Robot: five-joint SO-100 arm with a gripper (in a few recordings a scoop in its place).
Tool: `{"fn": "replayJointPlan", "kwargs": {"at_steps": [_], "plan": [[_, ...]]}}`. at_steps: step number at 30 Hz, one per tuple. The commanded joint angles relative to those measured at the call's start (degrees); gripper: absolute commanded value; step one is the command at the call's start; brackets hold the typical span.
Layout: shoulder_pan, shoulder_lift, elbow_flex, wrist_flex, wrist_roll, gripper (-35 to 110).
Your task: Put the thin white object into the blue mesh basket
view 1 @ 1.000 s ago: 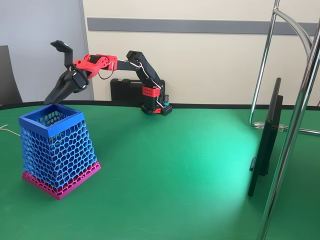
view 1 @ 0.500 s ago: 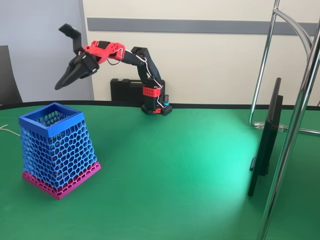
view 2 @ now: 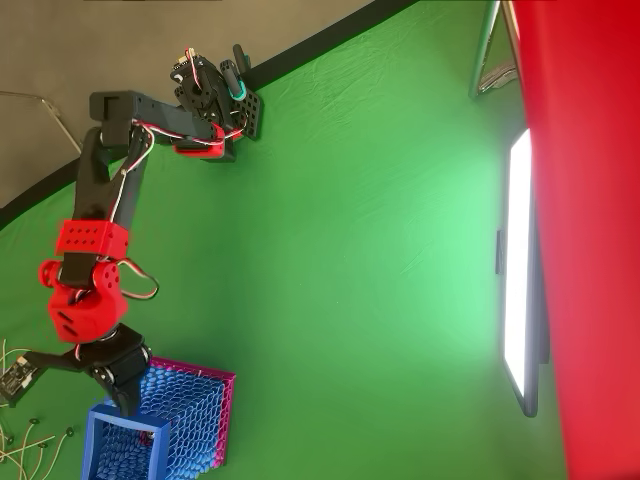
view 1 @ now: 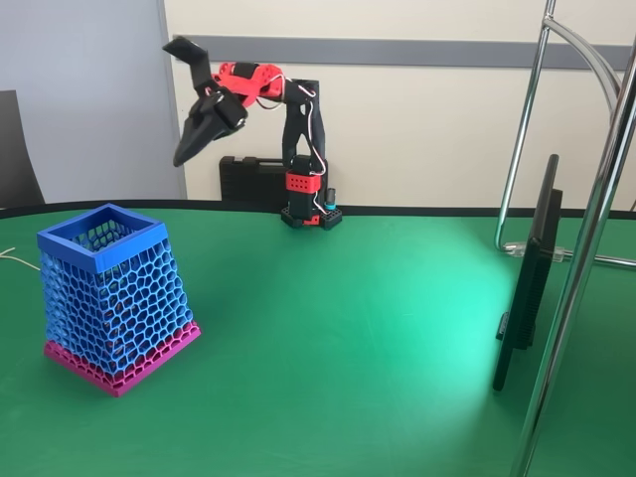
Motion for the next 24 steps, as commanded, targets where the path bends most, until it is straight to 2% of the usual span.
{"fn": "replayJointPlan", "kwargs": {"at_steps": [1,8,24], "plan": [[-1.49,8.79,7.29,-1.67,0.7,2],[-5.36,24.79,28.04,-4.75,6.68,1],[-19.42,56.43,72.42,-10.11,32.96,1]]}}
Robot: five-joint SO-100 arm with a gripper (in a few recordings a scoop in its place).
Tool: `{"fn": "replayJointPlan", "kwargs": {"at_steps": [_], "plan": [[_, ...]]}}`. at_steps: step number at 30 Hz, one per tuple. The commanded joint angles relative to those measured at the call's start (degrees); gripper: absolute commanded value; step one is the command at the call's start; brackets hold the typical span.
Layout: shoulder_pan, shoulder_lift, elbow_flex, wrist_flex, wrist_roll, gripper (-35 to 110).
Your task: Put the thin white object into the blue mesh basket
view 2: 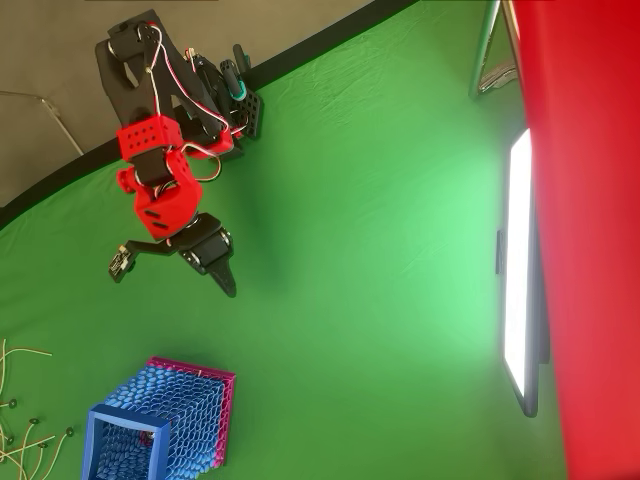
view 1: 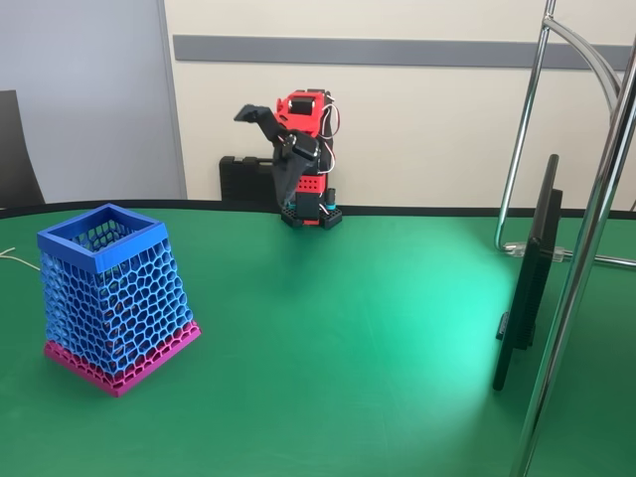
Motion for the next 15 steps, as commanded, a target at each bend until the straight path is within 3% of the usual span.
{"fn": "replayJointPlan", "kwargs": {"at_steps": [1,8,15], "plan": [[-1.85,6.33,6.33,-2.55,4.83,1],[-4.22,20.48,23.82,-4.31,14.33,4],[-7.12,29.88,30.85,0.97,16.26,1]]}}
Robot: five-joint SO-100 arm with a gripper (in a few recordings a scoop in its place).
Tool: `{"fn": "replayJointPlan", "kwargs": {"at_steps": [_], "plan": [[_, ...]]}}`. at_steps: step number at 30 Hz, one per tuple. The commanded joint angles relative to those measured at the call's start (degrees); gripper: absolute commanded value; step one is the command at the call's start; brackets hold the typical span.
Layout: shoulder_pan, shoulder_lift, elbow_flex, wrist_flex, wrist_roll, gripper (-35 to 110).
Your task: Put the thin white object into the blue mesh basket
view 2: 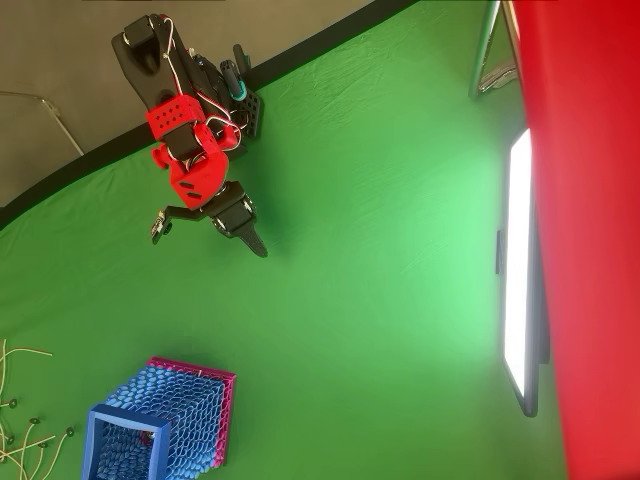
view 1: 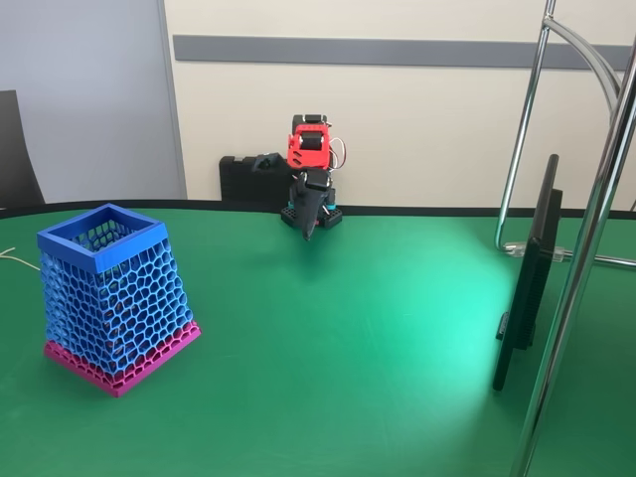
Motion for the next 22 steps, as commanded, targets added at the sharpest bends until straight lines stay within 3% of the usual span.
{"fn": "replayJointPlan", "kwargs": {"at_steps": [1,10,22], "plan": [[-0.97,3.43,1.05,1.49,0.88,1],[-3.43,15.29,3.78,10.99,-2.46,1],[-3.52,18.02,4.48,12.48,-3.16,3]]}}
